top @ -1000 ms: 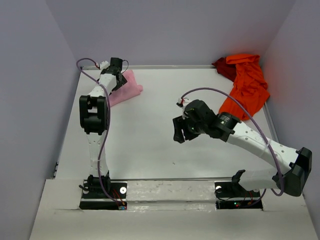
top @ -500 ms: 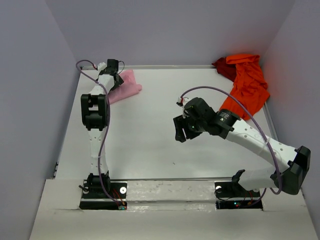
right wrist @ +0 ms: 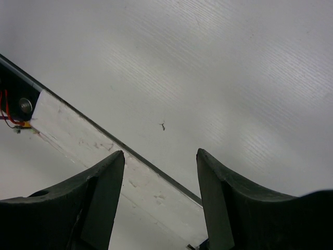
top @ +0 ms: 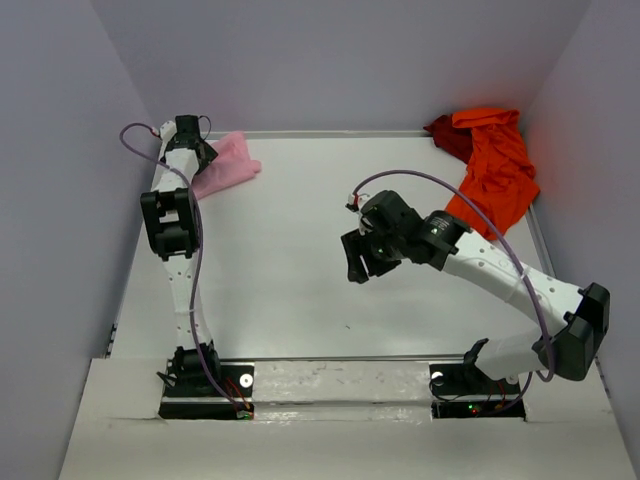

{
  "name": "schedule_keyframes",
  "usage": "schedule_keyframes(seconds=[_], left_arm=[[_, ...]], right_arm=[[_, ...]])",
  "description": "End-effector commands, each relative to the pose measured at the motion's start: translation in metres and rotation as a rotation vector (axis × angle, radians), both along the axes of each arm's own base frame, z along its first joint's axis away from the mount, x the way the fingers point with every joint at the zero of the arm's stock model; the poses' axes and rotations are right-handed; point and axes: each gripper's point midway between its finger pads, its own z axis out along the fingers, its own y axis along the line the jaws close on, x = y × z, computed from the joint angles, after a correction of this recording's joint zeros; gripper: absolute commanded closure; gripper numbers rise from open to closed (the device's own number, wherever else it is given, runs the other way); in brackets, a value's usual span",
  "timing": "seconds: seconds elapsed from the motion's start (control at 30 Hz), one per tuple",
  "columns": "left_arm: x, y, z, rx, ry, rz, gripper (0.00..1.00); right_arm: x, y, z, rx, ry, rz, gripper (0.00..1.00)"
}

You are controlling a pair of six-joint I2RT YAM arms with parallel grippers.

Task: Fold and stack the t-shirts
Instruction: Place the square-folded T-shirt at the corner of the board, then reset both arms

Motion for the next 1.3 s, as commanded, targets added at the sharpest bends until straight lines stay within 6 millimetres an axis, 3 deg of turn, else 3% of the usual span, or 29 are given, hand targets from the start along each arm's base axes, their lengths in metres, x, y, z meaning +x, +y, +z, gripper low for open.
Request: schedule_keyframes(seconds=[0.0, 0.17, 0.4, 0.6, 0.63, 0.73, 0.8, 0.83, 0.87, 0.93, 0.97, 1.0, 1.03, 1.07, 1.13, 1.17, 1.23, 1.27], left_arm=[[0.009, 0.027, 0.01, -0.032, -0.056, -0.006, 0.11], [0.008, 0.046, 0.008, -0.062, -0.075, -0.007, 0.12], [0.023, 0.041, 0.029, -0.11, -0.162, -0.058, 0.12], [0.035, 0.032, 0.08, -0.119, -0.27, -0.08, 0.02], [0.037, 0.03, 0.096, -0.113, -0.298, -0.083, 0.01], [0.036, 0.023, 0.13, -0.102, -0.352, -0.094, 0.01], [0.033, 0.017, 0.142, -0.105, -0.366, -0.107, 0.01], [0.03, 0.012, 0.147, -0.102, -0.369, -0.118, 0.01], [0.027, -0.001, 0.169, -0.088, -0.396, -0.143, 0.01], [0.018, -0.018, 0.173, -0.059, -0.38, -0.19, 0.01], [0.011, -0.029, 0.195, -0.043, -0.41, -0.219, 0.01], [0.006, -0.051, 0.191, -0.05, -0.393, -0.264, 0.01], [0.001, -0.06, 0.196, -0.039, -0.394, -0.293, 0.01], [-0.008, -0.073, 0.218, -0.033, -0.425, -0.325, 0.01], [-0.023, -0.102, 0.217, -0.044, -0.417, -0.395, 0.01], [-0.035, -0.124, 0.238, -0.022, -0.445, -0.45, 0.01], [-0.06, -0.157, 0.245, 0.002, -0.44, -0.525, 0.01], [-0.066, -0.159, 0.242, 0.068, -0.419, -0.531, 0.01]], right_arm=[[0.008, 0.007, 0.015, 0.025, -0.022, 0.027, 0.37], [0.009, 0.012, 0.008, 0.014, -0.001, 0.039, 0.37], [0.009, 0.017, 0.006, 0.023, 0.014, 0.052, 0.37], [0.004, 0.019, 0.002, 0.043, 0.039, 0.052, 0.37], [0.002, 0.019, 0.001, 0.053, 0.042, 0.048, 0.37], [0.0, 0.018, 0.002, 0.073, 0.039, 0.038, 0.37], [0.0, 0.016, 0.005, 0.08, 0.026, 0.03, 0.37], [0.0, 0.015, 0.005, 0.08, 0.021, 0.025, 0.37], [0.0, 0.013, 0.006, 0.082, 0.013, 0.016, 0.37], [0.002, 0.013, 0.01, 0.091, -0.005, 0.013, 0.37], [0.003, 0.012, 0.011, 0.093, -0.016, 0.015, 0.37], [0.006, 0.012, 0.013, 0.093, -0.031, 0.012, 0.37], [0.007, 0.013, 0.016, 0.095, -0.041, 0.015, 0.37], [0.009, 0.013, 0.019, 0.095, -0.056, 0.022, 0.37], [0.015, 0.014, 0.026, 0.101, -0.092, 0.018, 0.37], [0.017, 0.014, 0.028, 0.099, -0.105, 0.021, 0.37], [0.024, 0.017, 0.035, 0.105, -0.13, 0.014, 0.37], [0.026, 0.017, 0.037, 0.104, -0.141, 0.006, 0.37]])
